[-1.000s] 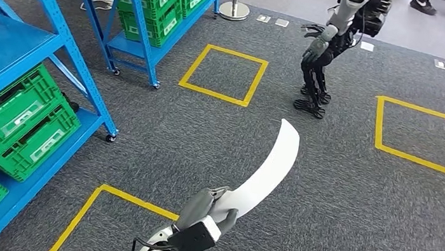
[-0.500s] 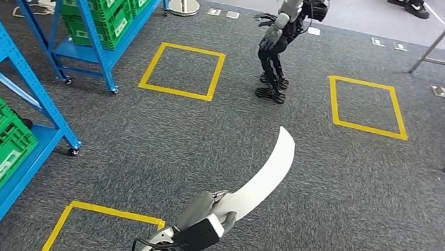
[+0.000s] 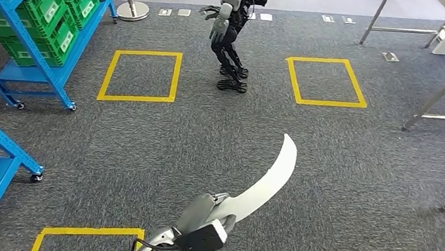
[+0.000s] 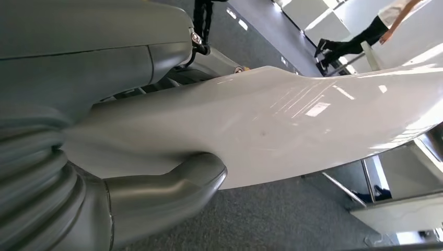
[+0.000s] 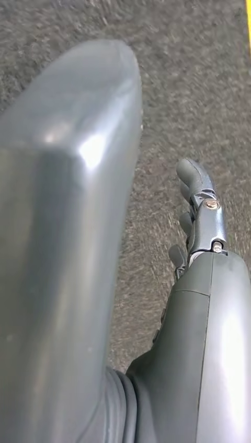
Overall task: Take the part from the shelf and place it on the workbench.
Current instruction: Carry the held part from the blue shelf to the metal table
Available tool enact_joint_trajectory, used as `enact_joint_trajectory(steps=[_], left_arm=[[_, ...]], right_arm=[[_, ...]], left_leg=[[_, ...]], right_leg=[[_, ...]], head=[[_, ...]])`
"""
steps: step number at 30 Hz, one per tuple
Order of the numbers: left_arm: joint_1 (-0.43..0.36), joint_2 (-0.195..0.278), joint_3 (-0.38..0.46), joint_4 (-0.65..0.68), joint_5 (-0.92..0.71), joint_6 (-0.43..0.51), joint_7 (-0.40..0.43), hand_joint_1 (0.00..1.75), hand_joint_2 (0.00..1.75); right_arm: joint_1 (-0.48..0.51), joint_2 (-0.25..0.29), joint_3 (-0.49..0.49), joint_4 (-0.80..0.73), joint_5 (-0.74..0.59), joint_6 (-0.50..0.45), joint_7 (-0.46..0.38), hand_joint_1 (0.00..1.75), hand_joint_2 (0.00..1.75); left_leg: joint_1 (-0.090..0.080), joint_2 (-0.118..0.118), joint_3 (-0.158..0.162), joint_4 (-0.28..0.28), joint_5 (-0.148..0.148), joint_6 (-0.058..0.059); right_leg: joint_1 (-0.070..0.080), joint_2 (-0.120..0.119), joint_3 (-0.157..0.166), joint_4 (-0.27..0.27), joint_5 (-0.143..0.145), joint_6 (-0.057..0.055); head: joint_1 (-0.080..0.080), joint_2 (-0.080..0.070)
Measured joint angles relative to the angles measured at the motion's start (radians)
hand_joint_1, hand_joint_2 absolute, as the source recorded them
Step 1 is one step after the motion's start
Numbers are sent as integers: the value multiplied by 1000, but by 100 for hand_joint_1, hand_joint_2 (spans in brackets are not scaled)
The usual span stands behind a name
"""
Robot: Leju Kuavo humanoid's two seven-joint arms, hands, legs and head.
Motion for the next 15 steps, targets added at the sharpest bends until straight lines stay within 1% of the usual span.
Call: enact_joint_trajectory(steps=[1,2,3,4,5,6,7,8,9,10,11,12,13,14,15], left_arm=[[0,0,0,2,1,2,-1,175,175],[0,0,1,3,2,3,-2,175,175],[0,0,2,4,4,4,-2,175,175],[-1,0,2,4,6,4,-2,175,175],[-1,0,3,4,8,5,-2,175,175],[-1,0,3,4,9,5,-2,175,175],[-1,-1,4,4,12,5,-3,175,175],[-1,-2,4,4,14,5,-4,175,175],[-1,-4,6,3,16,5,-4,175,175],[-1,-5,7,2,17,4,-5,175,175],[-1,-7,8,2,17,4,-6,175,175],[-1,-7,10,2,18,4,-6,175,175],[0,-7,12,2,18,3,-6,175,175],[1,-6,13,3,19,2,-6,175,175],[2,-6,14,4,19,2,-6,175,175]], right_arm=[[1,0,1,0,1,-4,3,0,0],[2,0,1,0,1,-8,7,0,0],[2,0,1,0,0,-11,10,0,0],[2,0,2,0,-2,-13,11,0,0],[1,0,2,0,-5,-13,8,0,0],[1,1,2,0,-8,-13,2,0,0],[1,1,2,0,-10,-13,-6,0,0],[2,1,2,0,-14,-14,-14,0,0],[3,2,2,0,-18,-15,-20,0,0],[4,2,2,0,-23,-16,-23,0,0],[5,3,2,0,-28,-18,-23,0,0],[4,3,2,0,-32,-20,-23,0,0],[3,3,2,0,-34,-21,-22,0,0],[2,3,2,0,-34,-22,-18,0,0],[3,3,2,0,-32,-23,-12,0,0]], left_leg=[[0,-3,-10,16,6,1],[1,-6,-1,-10,34,2],[2,-15,24,-69,73,5],[4,-36,54,-138,107,7],[5,-56,78,-197,130,10],[6,-72,93,-234,141,12],[5,-80,97,-249,141,16],[2,-72,98,-252,143,22],[2,-61,100,-256,147,29],[2,-49,103,-261,151,38],[2,-36,105,-266,155,45],[3,-22,106,-270,158,50],[0,-9,106,-271,158,53],[-2,7,105,-270,157,54],[-3,22,104,-270,156,55]], right_leg=[[0,14,0,1,0,0],[0,29,0,2,1,1],[0,44,0,4,1,3],[0,58,0,7,2,6],[0,72,-3,10,2,10],[-1,84,-7,11,3,17],[-2,94,-11,11,6,24],[-4,104,-14,9,9,32],[-7,108,-16,8,11,39],[-6,95,-21,16,6,43],[-4,72,-34,40,-9,47],[-2,42,-55,85,-35,48],[0,13,-85,147,-67,50],[0,-2,-117,213,-96,52],[-1,-9,-139,260,-112,54]], head=[[0,0],[0,0],[0,0],[0,0],[0,0],[0,0],[0,0],[0,0],[0,0],[1,0],[4,0],[6,0],[8,0],[9,0],[9,0]])
